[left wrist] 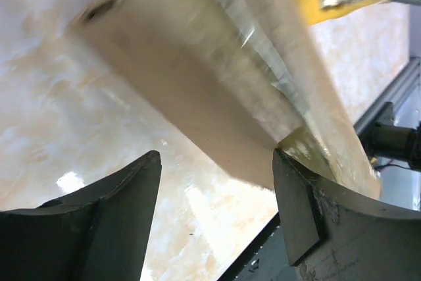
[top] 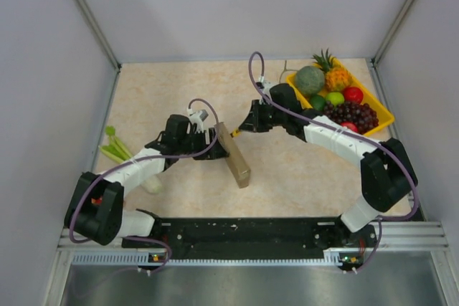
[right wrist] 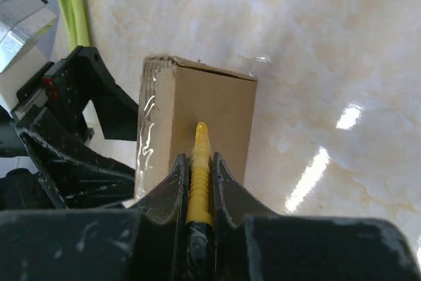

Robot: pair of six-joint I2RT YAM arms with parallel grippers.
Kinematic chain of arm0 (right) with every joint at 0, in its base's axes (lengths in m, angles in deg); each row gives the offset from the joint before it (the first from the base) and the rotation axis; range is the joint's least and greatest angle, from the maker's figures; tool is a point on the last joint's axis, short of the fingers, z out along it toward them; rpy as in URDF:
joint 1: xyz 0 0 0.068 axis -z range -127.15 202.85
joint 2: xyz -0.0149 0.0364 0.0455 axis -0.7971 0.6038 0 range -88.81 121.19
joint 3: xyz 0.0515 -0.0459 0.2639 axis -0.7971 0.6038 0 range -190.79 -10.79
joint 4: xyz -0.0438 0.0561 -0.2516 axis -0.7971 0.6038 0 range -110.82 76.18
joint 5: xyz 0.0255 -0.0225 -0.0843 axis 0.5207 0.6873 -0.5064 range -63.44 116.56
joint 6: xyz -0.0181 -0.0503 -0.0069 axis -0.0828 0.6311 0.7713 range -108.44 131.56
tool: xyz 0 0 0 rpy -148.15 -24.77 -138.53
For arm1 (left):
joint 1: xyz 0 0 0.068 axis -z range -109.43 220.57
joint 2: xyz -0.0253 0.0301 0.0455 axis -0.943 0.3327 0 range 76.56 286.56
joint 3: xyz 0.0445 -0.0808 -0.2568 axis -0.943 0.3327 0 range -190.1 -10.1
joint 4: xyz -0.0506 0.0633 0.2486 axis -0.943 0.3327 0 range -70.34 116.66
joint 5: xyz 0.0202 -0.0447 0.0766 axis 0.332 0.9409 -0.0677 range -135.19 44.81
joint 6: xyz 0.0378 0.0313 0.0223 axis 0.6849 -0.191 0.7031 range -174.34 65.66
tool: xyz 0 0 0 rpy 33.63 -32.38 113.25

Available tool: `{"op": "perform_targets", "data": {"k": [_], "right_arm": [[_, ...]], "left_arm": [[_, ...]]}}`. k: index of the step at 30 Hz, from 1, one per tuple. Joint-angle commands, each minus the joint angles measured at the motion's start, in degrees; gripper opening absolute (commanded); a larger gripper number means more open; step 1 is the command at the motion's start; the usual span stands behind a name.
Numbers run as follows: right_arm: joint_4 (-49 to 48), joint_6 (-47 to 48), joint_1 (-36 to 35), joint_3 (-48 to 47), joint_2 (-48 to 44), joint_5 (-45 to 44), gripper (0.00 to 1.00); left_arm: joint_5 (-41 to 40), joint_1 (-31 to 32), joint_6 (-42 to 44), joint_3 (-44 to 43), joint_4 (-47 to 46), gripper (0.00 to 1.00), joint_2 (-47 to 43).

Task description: Unpack the express box

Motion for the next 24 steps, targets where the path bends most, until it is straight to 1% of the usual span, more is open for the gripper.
{"op": "perform_targets", "data": {"k": [1,4,7,9,13,17,20,21,24], "right_arm": [[-2.4,0.8,-3.1,-6.9,3.3,3.8,0.00],[-0.7,1.4,-4.3,-8.3,4.7,3.7,0.00],[-0.2,1.4,-4.2,-7.6,4.0,1.9,0.00],[0.5,1.8,-4.3,-7.7,2.7,0.8,0.00],[2.7,2.5,-4.2,-9.1,0.9,-1.6,0.00],[5.4,2.8,-4.3,-10.6,-0.5,-3.8,0.00],[6.4,3.2,-4.3,-11.0,-2.2,-6.2,0.00],[7.5,3.2,-4.3,-11.4,-2.9,-7.0,0.00],[10.0,4.0,-4.3,-10.9,-6.4,-10.7,0.00]], "left_arm": [[7.7,0.1,-0.2,-1.5,-6.8,0.72,0.3],[6.1,0.0,0.4,-2.3,-5.6,0.72,0.0],[1.4,0.0,1.7,-3.2,-2.2,0.71,-1.9],[-2.3,0.0,3.4,-3.7,-0.6,0.71,-4.2],[-6.1,0.1,7.3,-4.9,5.1,0.71,-9.0],[-3.3,0.1,12.9,-6.5,7.8,0.73,-15.1],[-2.5,0.1,16.7,-9.2,10.0,0.77,-17.4],[-2.5,0.1,18.1,-10.5,9.9,0.79,-17.6],[-0.7,0.2,21.2,-13.6,8.9,0.81,-16.1]]}}
